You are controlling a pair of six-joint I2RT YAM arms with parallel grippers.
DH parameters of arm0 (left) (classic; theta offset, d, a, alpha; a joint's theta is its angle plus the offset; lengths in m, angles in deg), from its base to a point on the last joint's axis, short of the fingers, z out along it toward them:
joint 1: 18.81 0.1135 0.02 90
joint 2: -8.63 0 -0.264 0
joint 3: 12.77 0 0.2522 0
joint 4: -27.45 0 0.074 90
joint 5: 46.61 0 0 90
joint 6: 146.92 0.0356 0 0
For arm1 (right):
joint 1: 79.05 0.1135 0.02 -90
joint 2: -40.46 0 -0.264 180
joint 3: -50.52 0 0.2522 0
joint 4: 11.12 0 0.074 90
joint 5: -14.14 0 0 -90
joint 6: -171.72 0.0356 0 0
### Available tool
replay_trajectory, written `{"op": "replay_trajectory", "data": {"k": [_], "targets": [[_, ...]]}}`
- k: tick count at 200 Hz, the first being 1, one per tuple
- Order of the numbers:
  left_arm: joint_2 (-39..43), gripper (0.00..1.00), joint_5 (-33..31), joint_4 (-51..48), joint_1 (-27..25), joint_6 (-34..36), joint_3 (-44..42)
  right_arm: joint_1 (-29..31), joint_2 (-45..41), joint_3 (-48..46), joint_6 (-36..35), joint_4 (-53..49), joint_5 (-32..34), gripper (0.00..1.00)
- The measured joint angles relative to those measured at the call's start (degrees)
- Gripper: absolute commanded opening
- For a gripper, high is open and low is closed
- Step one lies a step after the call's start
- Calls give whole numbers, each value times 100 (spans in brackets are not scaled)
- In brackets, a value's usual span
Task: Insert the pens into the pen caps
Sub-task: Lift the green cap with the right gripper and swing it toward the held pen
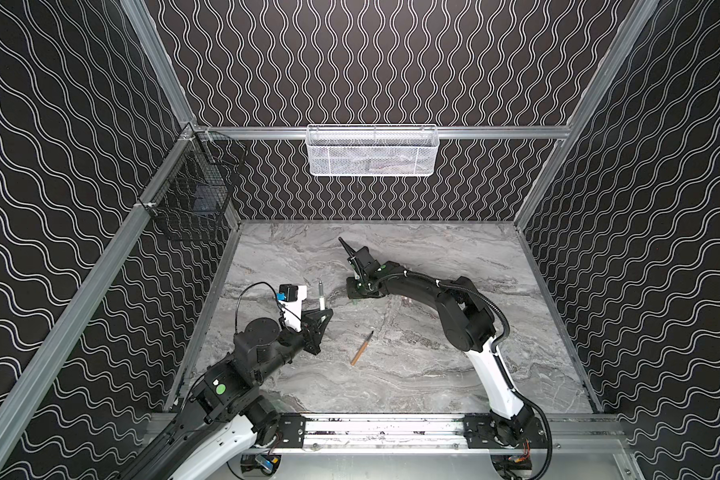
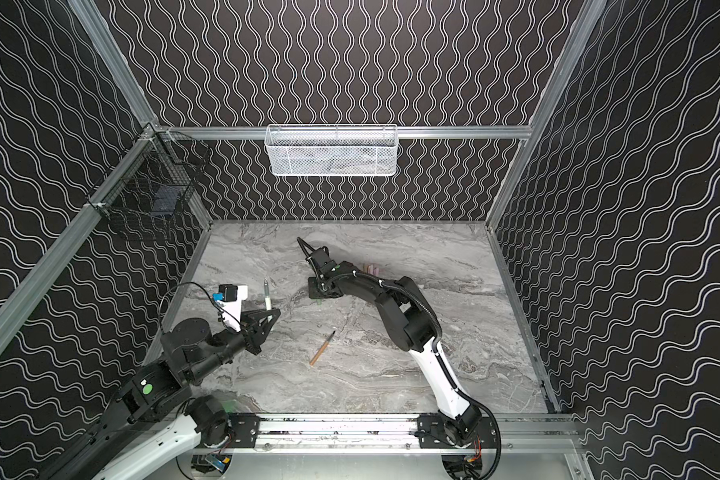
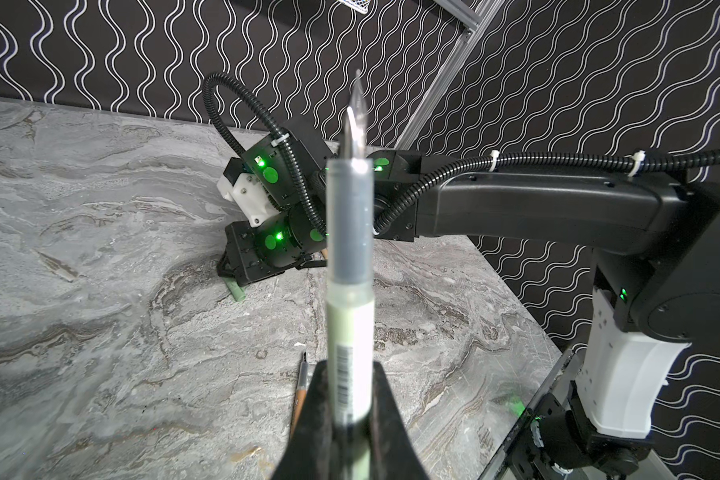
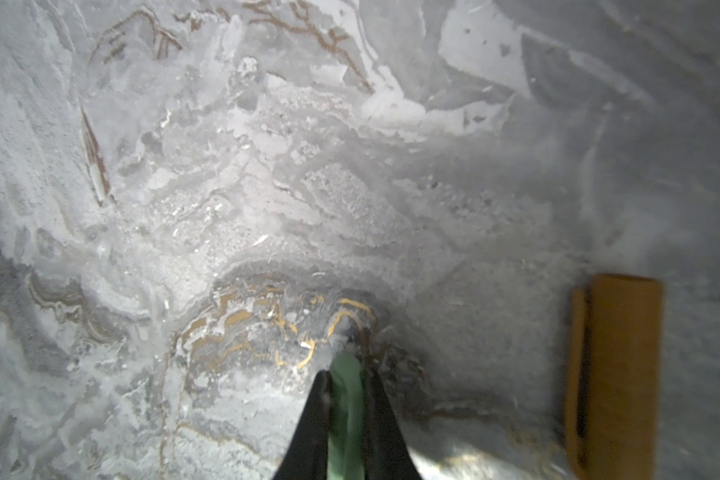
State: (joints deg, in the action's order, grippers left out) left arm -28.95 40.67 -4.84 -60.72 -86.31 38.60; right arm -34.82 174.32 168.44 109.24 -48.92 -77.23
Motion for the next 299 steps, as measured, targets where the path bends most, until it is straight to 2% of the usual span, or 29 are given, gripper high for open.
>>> {"op": "replay_trajectory", "data": {"k": [28, 50, 85, 122, 144, 167, 216, 299], "targets": [[-96, 0, 0, 11, 0, 26, 20, 28, -271, -267, -15, 20, -11, 12], [-197, 0, 2, 96, 0, 81, 15, 28, -968, -1054, -26, 369, -46, 10], [-483, 0, 111, 586, 0, 83, -153, -11, -2876, -2850, -131, 1567, -66, 9], [-1139, 0, 645, 1429, -28, 103, -254, -83, -5123, -4704, -216, 3077, -22, 7], [-1547, 0, 1043, 1987, -184, 190, -273, -96, -6192, -5386, -269, 3724, 44, 7], [-1985, 0, 1276, 2490, -533, 424, -249, -101, -6972, -5685, -310, 4301, 46, 7], [-2721, 0, 1342, 3241, -1220, 966, -168, -101, -7731, -5829, -400, 5084, 9, 6], [-3064, 0, 1338, 3560, -1445, 1287, 90, -105, -7987, -6059, -94, 5429, -380, 5]]}}
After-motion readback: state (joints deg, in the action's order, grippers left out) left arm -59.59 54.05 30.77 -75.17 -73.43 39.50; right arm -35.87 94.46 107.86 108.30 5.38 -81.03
